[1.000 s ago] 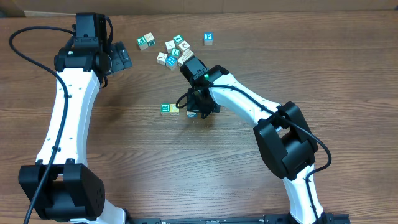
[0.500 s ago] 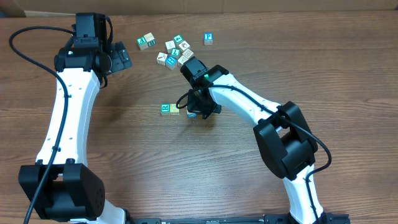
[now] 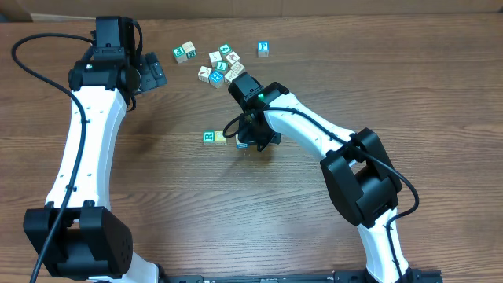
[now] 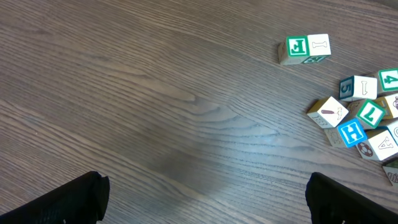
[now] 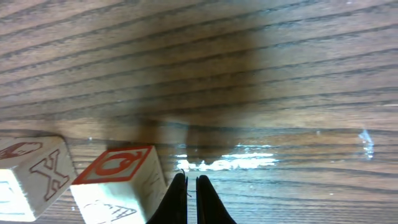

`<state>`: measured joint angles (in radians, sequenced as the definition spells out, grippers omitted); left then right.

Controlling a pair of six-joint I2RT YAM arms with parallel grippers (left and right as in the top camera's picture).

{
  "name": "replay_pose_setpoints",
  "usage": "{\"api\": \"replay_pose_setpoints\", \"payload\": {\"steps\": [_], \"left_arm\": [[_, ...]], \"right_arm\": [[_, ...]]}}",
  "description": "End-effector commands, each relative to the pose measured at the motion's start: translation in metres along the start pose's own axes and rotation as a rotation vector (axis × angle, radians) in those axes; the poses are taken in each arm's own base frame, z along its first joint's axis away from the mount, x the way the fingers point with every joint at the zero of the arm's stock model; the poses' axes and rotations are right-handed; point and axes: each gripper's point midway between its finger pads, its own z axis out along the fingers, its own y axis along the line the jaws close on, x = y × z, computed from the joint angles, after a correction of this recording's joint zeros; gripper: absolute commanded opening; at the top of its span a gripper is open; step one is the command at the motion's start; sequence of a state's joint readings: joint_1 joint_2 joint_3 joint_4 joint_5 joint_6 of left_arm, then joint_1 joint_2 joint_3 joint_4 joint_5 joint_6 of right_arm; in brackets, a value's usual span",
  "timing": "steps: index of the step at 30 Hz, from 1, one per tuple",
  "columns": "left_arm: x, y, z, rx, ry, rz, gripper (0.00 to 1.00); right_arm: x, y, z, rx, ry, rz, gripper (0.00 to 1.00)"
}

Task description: Form a horizontal line

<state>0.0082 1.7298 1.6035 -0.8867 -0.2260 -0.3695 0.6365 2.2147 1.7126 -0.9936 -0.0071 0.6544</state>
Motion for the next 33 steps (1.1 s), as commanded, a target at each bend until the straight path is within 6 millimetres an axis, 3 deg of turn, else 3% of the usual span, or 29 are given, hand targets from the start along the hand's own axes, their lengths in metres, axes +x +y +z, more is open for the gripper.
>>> {"api": "replay_pose_setpoints", "payload": {"steps": [1,33], "left_arm": [[-0.001,0.002,0.0,-0.014,-0.006,0.005,1.0],[-0.001,0.002,0.0,-0.014,-0.006,0.005,1.0]], "right_arm": [[-0.006,-0.005,-0.01,0.027,-0.045,-0.002,0.04],[-0.006,-0.015,-0.01,0.077,-0.054,-0.009,0.04]]}}
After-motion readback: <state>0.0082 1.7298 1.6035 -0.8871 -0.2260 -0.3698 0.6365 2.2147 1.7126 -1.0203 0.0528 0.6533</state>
